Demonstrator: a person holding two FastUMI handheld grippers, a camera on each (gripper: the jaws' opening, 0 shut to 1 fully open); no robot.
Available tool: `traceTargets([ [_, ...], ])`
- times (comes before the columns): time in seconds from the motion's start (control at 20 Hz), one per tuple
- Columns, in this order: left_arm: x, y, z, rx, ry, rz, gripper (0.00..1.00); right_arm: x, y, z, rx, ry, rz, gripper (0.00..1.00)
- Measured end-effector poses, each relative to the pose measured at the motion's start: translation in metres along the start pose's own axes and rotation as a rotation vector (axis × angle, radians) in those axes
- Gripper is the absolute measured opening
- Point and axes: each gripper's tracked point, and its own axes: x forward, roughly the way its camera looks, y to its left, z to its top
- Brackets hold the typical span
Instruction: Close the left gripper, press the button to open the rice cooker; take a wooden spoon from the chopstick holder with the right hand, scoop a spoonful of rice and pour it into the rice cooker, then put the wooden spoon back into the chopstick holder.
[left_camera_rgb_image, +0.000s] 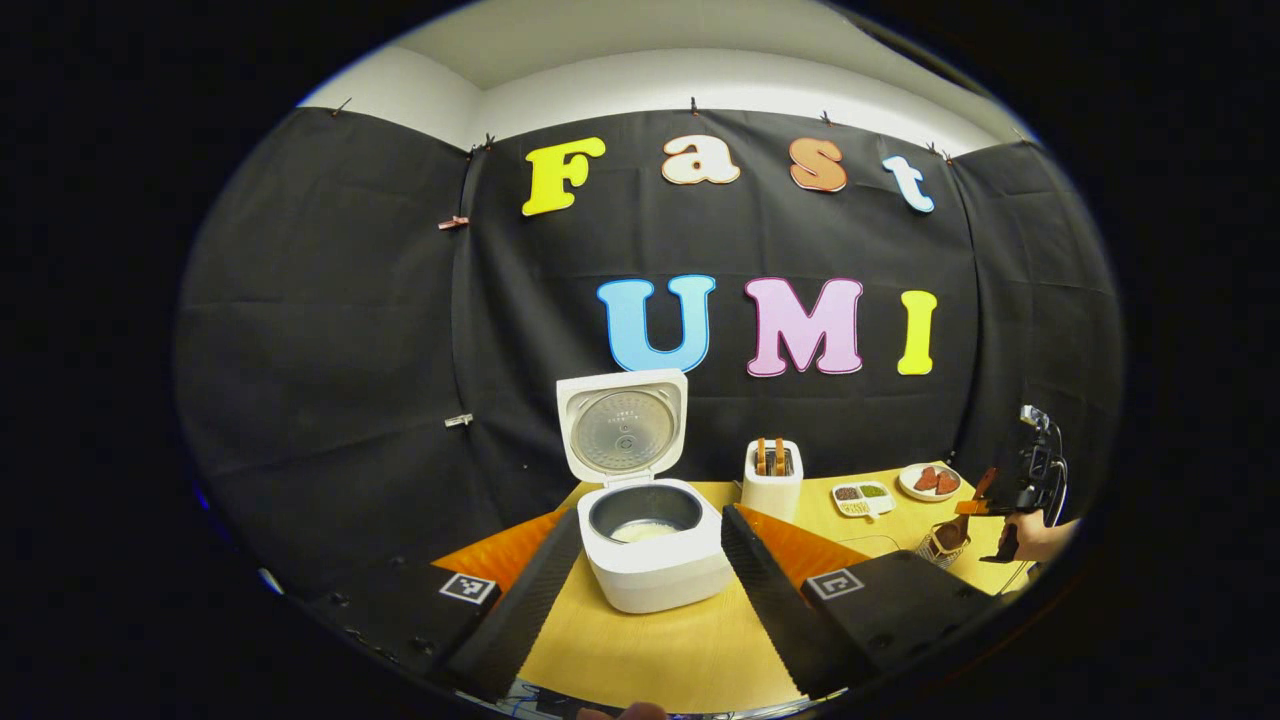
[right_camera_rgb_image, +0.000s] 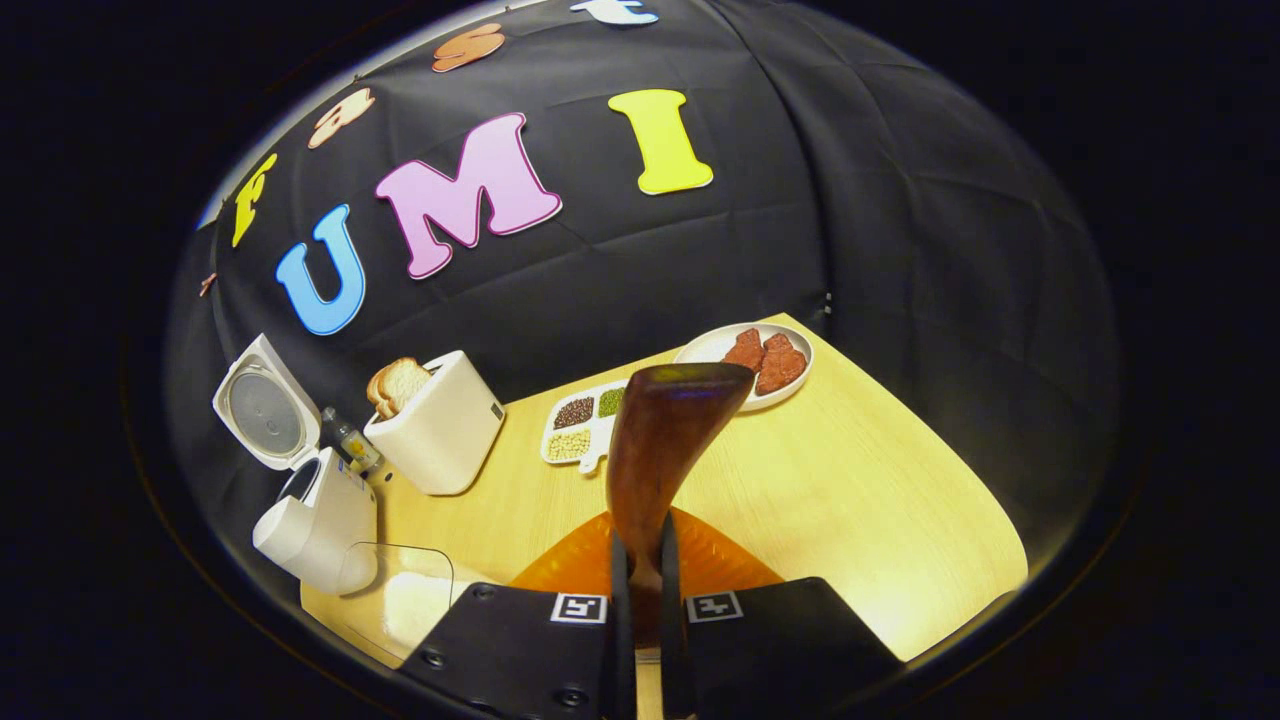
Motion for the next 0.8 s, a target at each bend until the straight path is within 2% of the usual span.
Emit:
traceTargets([
  [0.1,-0.002,0.003,-0.001,0.003,0.002,0.002,0.97,0.001,-0.004,-0.004,-0.019,0.007,-0.014,0.14],
  [0.3,-0.005,0.008,0.000,0.003,0.000,0.003,0.97,-0.003,-0.013,0.005,-0.034,-0.016,-0.046,0.21],
  [0.35,-0.005,0.008,0.001,0.010,-0.002,0.001,0.97,-0.003,-0.015,0.009,-0.034,-0.020,-0.060,0.25],
  [0.4,-0.006,0.009,0.003,0.017,-0.005,-0.001,0.97,-0.004,-0.020,0.010,-0.035,-0.021,-0.078,0.20],
  [0.45,-0.006,0.009,0.004,0.021,-0.009,-0.006,0.97,-0.006,-0.023,0.012,-0.035,-0.022,-0.093,0.38],
  [0.5,-0.005,0.009,0.005,0.021,-0.013,-0.012,0.97,-0.009,-0.025,0.013,-0.029,-0.021,-0.100,0.45],
  [0.55,-0.005,0.010,0.006,0.018,-0.016,-0.019,0.97,-0.013,-0.026,0.013,-0.025,-0.019,-0.105,0.62],
  [0.7,-0.001,0.012,0.010,0.006,-0.031,-0.037,0.97,-0.027,-0.035,0.012,-0.003,-0.017,-0.129,0.95],
  [0.8,0.003,0.013,0.014,-0.001,-0.047,-0.053,0.96,-0.042,-0.041,0.009,0.029,-0.022,-0.147,0.98],
])
